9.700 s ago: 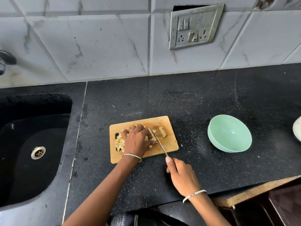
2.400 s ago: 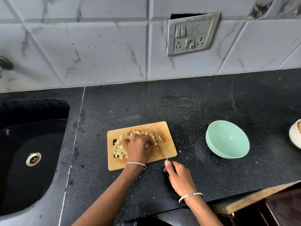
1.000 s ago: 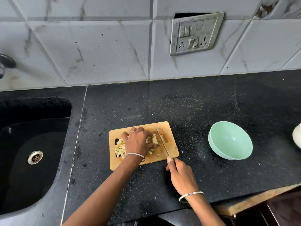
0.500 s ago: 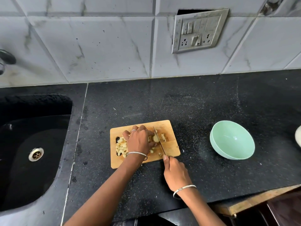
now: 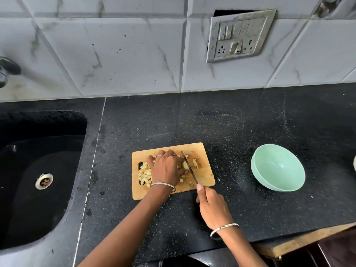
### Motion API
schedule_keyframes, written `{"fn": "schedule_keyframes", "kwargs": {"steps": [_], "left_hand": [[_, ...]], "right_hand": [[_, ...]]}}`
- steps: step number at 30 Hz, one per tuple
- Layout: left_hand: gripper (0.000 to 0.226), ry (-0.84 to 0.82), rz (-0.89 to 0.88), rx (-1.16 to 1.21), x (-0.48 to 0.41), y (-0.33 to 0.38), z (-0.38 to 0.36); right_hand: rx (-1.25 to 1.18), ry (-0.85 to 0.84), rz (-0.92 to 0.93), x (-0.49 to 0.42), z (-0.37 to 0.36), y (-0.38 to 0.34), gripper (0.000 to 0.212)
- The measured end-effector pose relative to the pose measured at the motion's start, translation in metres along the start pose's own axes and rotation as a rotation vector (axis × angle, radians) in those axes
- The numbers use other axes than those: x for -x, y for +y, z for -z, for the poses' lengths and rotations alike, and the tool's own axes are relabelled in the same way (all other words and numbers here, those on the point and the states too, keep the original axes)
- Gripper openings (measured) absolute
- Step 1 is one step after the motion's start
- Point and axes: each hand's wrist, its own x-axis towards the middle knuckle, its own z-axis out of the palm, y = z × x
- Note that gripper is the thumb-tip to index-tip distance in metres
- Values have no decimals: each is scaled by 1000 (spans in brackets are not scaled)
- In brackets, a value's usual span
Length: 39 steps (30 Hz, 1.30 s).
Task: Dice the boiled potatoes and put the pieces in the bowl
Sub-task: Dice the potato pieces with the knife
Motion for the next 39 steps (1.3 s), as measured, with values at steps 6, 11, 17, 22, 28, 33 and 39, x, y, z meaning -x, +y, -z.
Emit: {"fn": "schedule_keyframes", "kwargs": {"steps": [6,11,17,22,28,33,39], "left_hand": [[48,16,20,-11,3,0,0],[39,-19,30,4,0,2,1],[36,-38,45,29,-3,2,-1],[35,-33,50,24,-2,2,1],[38,-36,67,49,-1,0,2],[48,-5,61,55,4,-3,0],[28,19,71,43,7,-1,5]], "right_hand": [[37,-23,-20,3,-1,0,49],[73,-8,-42,0,-7,-2,47],[58,-43,-120,-7,-7,-12,47],[75,-42,-126,-10,-9,-13,51],[113,-28,-127,24,-2,4,50],[71,0,-88,28,-2,10,48],[54,-6,-51,15,-8,4,47]]}}
